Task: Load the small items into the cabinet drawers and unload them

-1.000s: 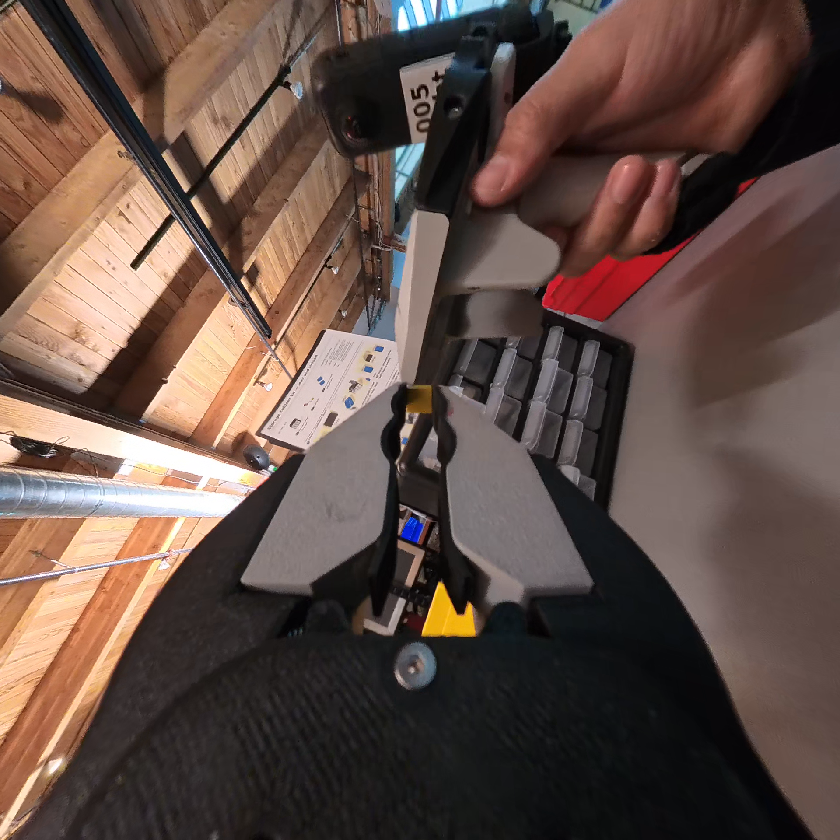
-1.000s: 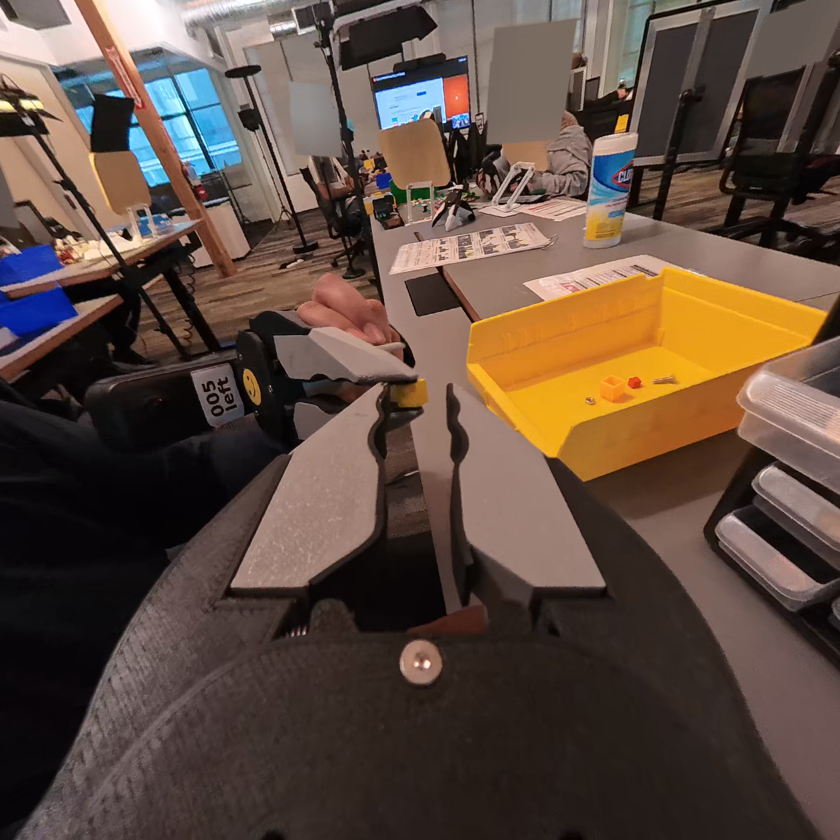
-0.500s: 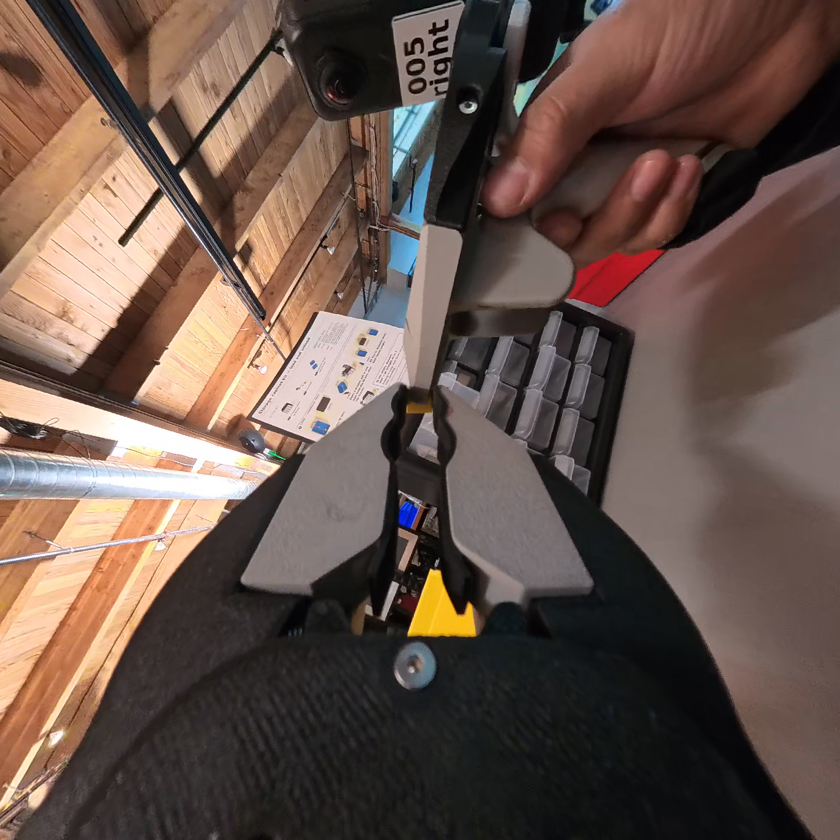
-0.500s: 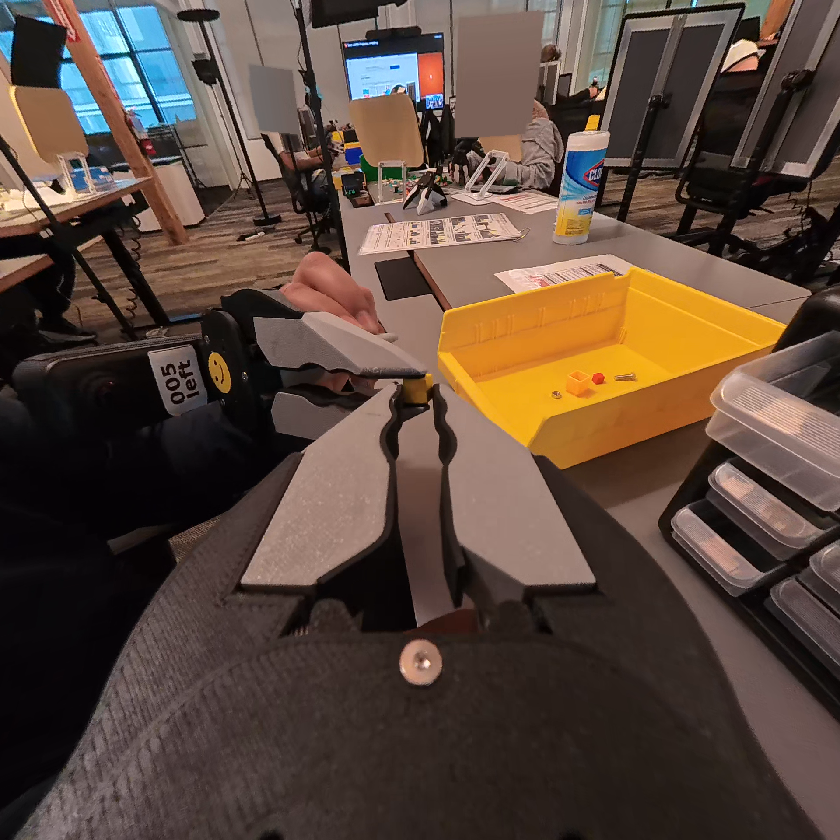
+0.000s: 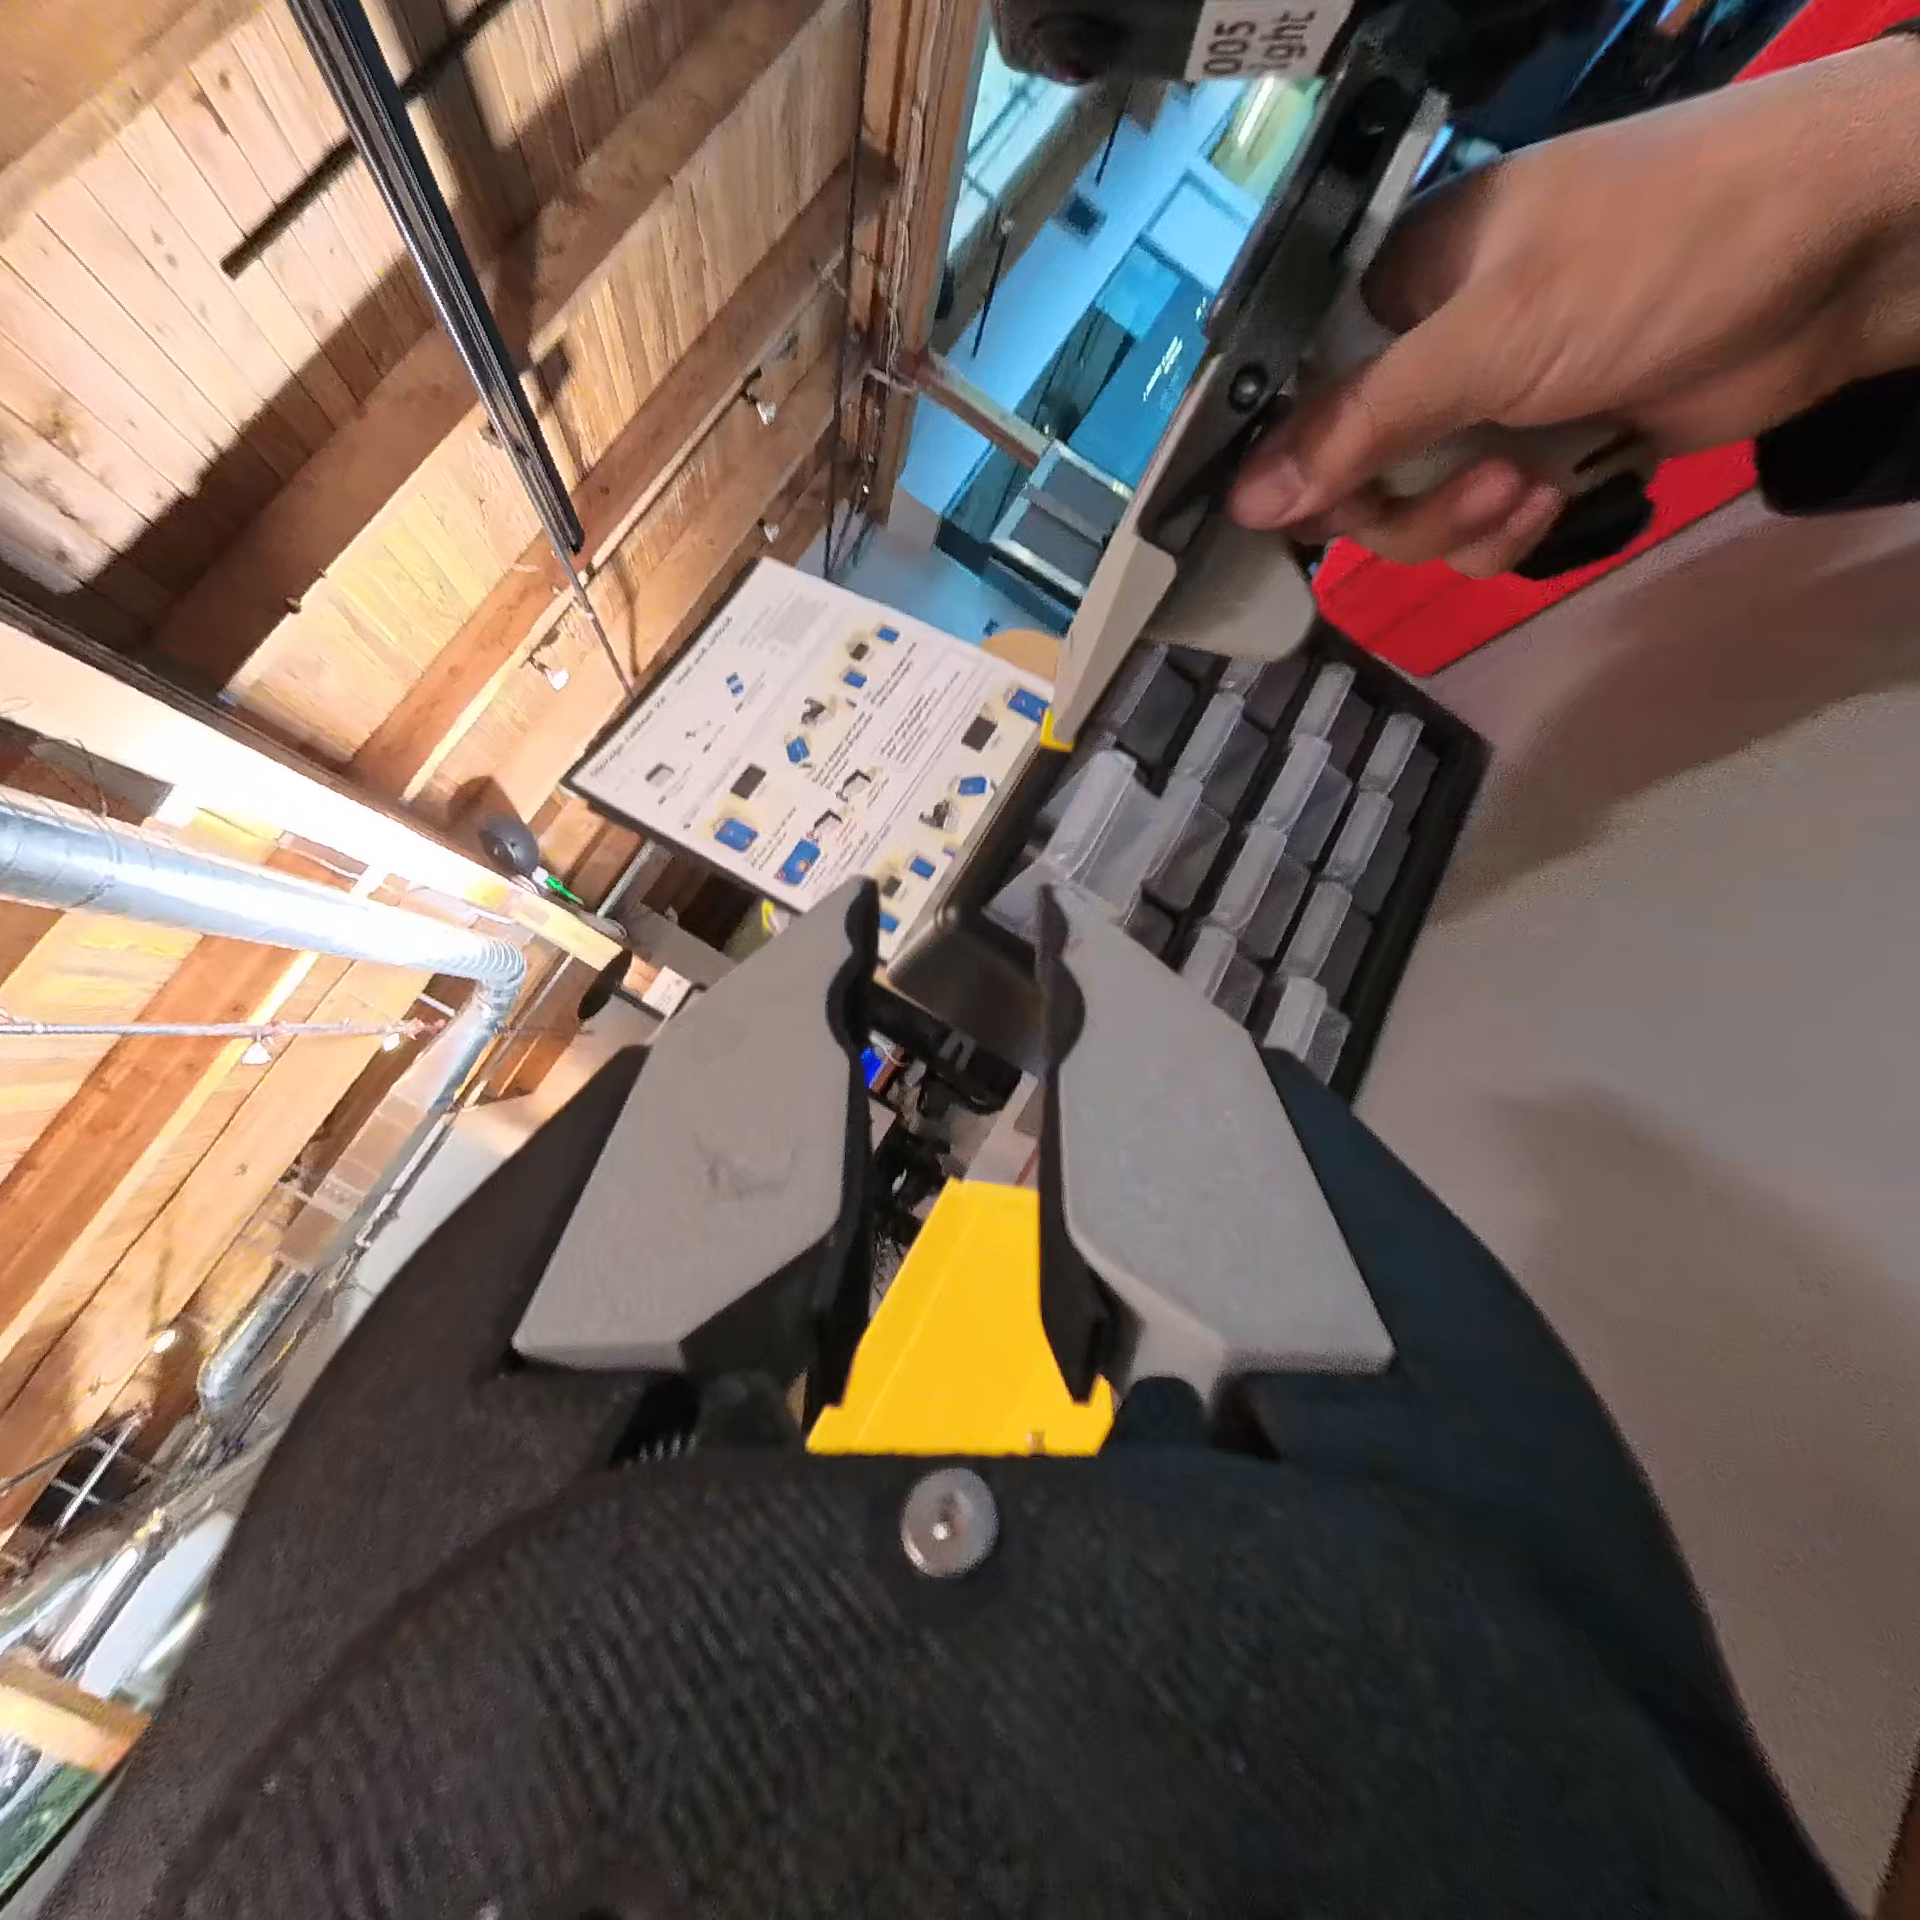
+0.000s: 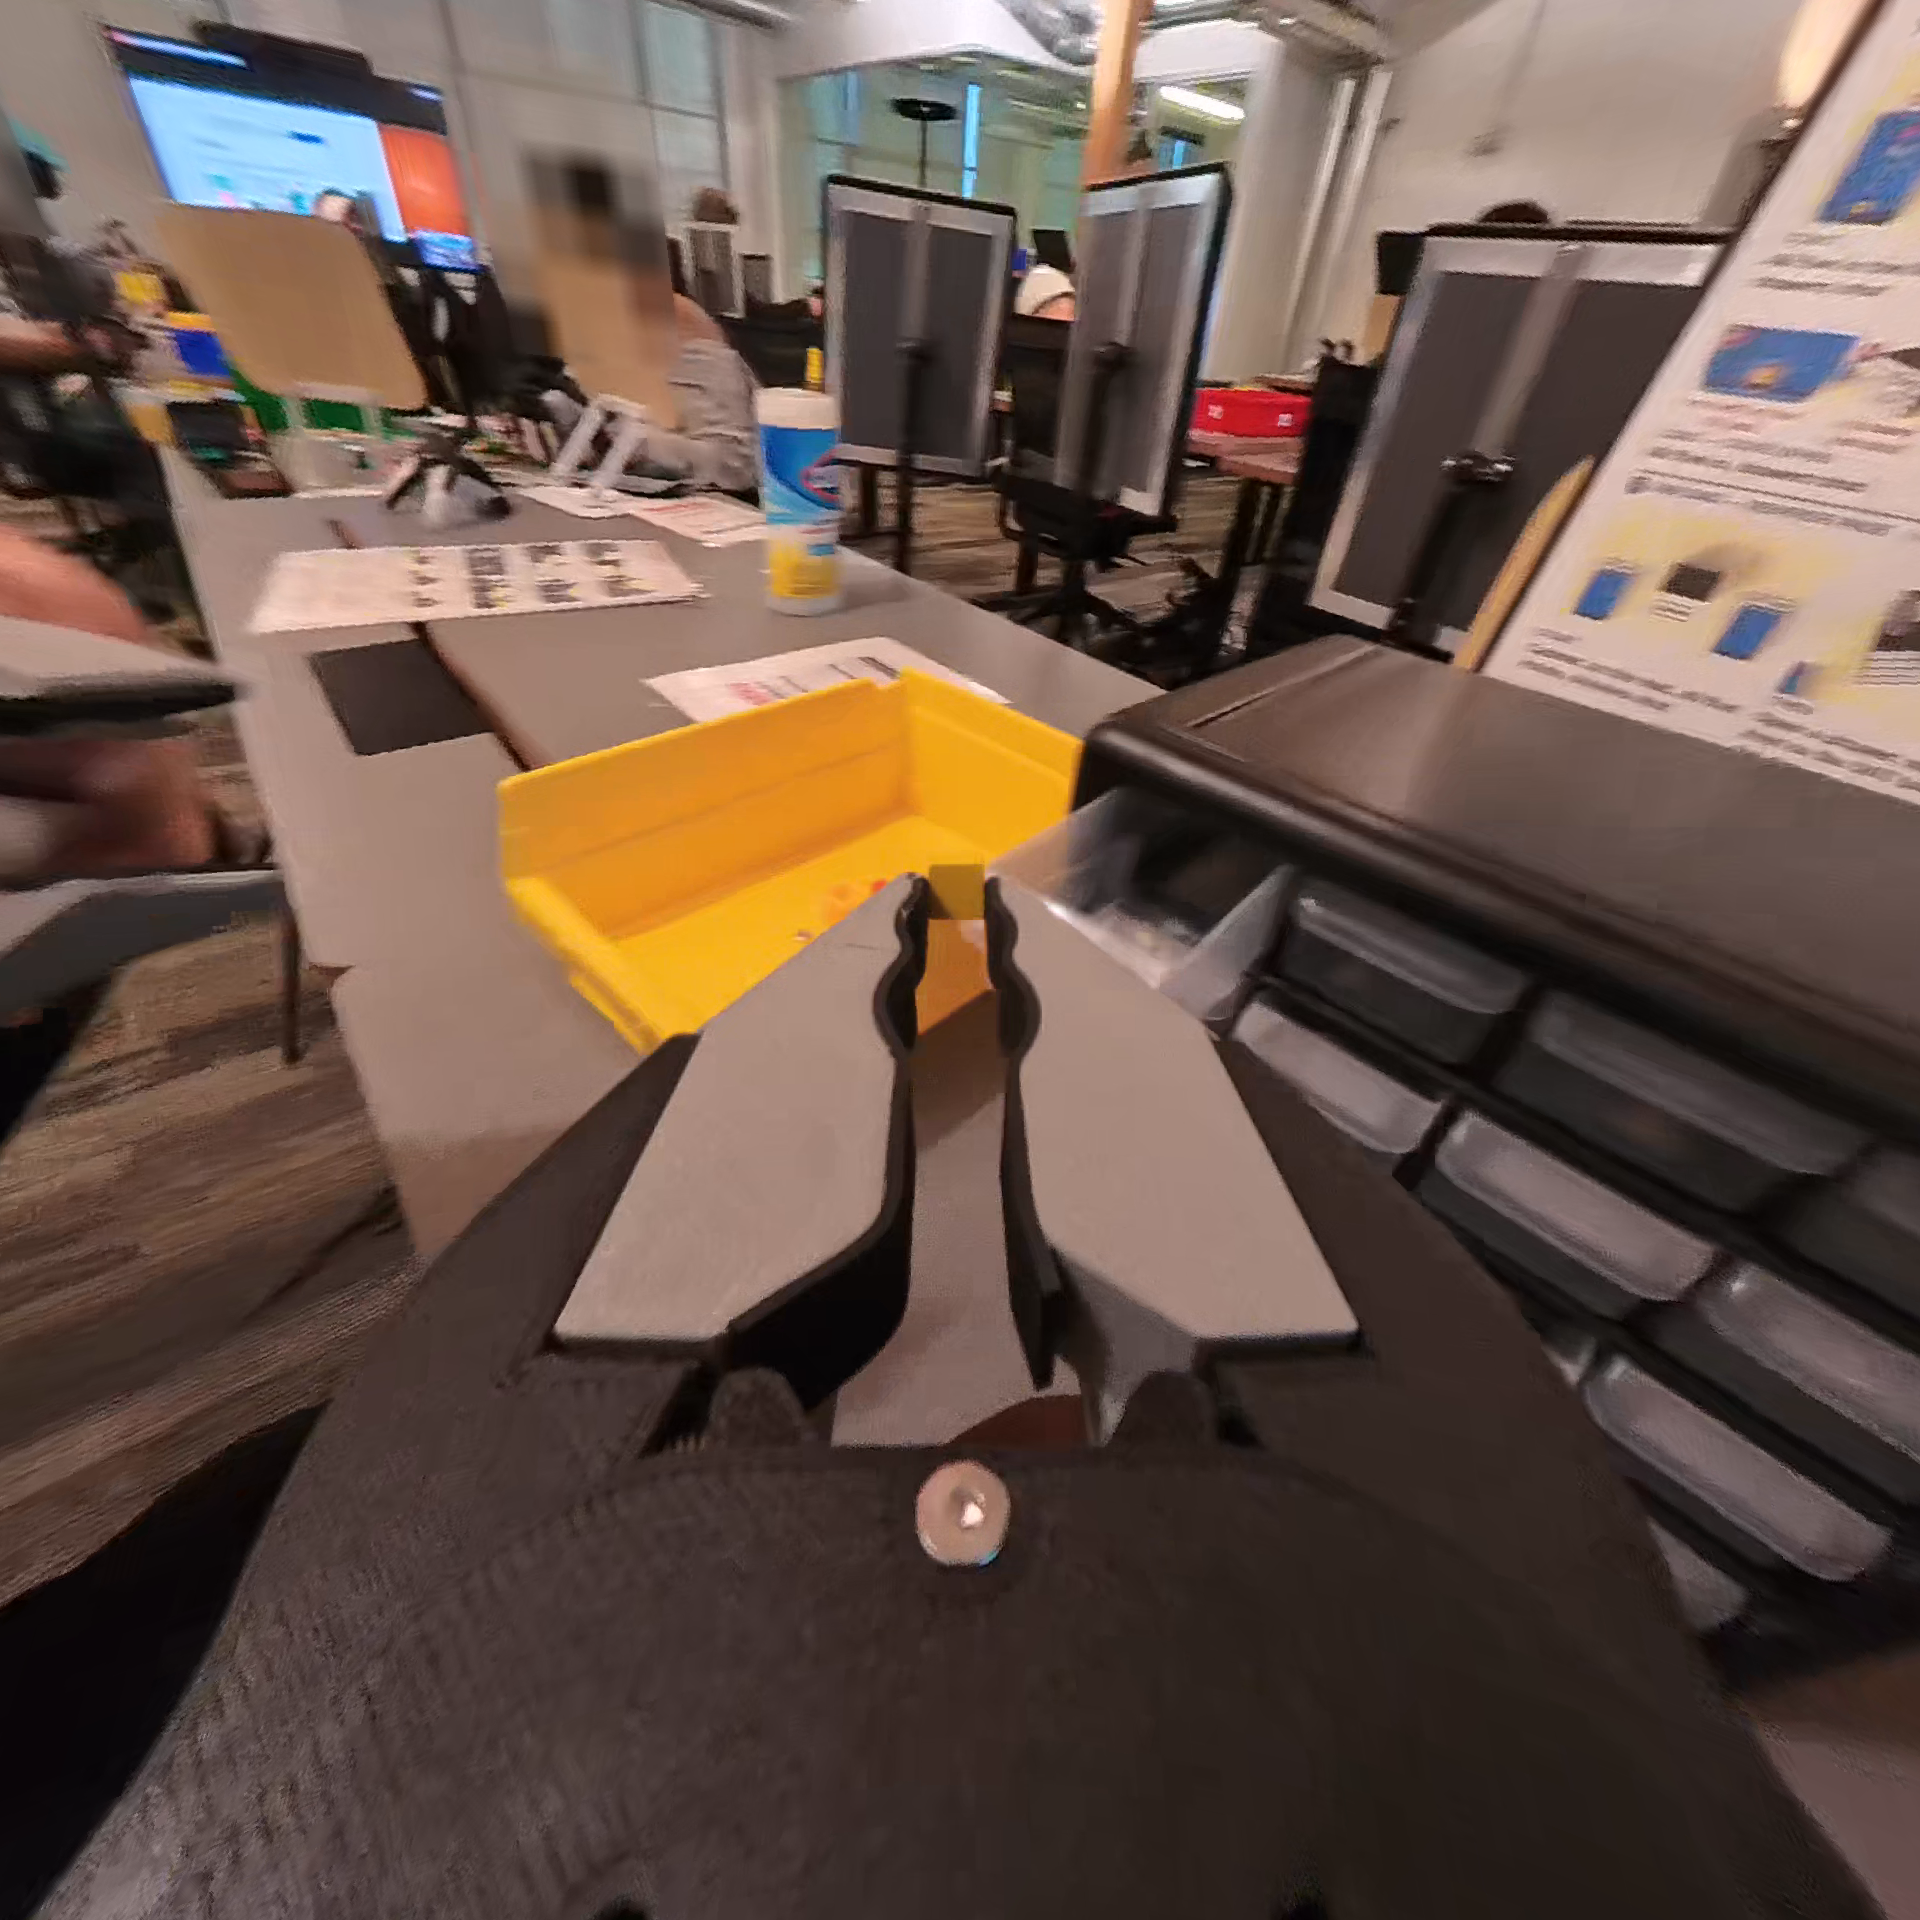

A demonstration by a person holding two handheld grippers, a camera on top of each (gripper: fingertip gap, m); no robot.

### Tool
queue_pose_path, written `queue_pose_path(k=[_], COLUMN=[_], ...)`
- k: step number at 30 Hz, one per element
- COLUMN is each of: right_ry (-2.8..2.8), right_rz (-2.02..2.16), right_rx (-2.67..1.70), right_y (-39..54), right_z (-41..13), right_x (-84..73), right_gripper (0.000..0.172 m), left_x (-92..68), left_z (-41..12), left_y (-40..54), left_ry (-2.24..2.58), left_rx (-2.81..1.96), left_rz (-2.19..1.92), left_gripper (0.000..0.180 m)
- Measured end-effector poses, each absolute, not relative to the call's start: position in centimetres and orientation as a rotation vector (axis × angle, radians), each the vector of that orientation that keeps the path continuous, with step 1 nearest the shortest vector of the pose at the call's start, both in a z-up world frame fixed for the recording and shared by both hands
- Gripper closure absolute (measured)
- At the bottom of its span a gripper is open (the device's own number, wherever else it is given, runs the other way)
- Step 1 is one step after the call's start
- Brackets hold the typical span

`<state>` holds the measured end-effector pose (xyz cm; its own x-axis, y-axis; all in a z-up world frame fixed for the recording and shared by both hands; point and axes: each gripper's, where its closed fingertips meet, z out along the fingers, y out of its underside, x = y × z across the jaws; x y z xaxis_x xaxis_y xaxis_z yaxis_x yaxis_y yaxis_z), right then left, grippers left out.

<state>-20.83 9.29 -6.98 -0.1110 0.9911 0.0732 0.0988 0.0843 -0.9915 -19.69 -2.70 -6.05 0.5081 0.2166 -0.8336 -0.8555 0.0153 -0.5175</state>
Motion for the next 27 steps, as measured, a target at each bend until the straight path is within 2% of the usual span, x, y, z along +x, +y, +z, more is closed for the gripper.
queue_pose_path(k=[8,10,12,14,16,20,27], right_ry=[-1.499,-1.512,-1.448,-1.406,-1.455,-1.658,-1.638], right_rz=[0.992,0.924,0.902,0.933,0.963,1.029,0.980], right_rx=[-1.327,-1.331,-1.294,-1.256,-1.261,-1.274,-1.321], right_y=[13.1,13.5,13.9,13.7,12.9,10.4,11.4], right_z=[-7.5,-7.7,-6.7,-5.8,-6.2,-8.5,-9.6], right_x=[-25.2,-25.7,-25.6,-25.0,-24.4,-23.0,-24.5], right_gripper=[0.164,0.155,0.154,0.156,0.172,0.172,0.172], left_x=[-25.0,-26.6,-28.1,-29.3,-30.3,-31.4,-31.0], left_z=[-5.9,-6.0,-6.5,-7.4,-8.0,-7.8,-7.2], left_y=[-4.8,-5.2,-5.6,-5.9,-6.3,-7.0,-7.1], left_ry=[0.444,0.349,0.249,0.174,0.122,0.075,0.088], left_rx=[-1.452,-1.513,-1.580,-1.654,-1.694,-1.697,-1.675], left_rz=[0.998,0.950,0.896,0.831,0.797,0.814,0.804], left_gripper=[0.157,0.158,0.157,0.156,0.156,0.158,0.159])
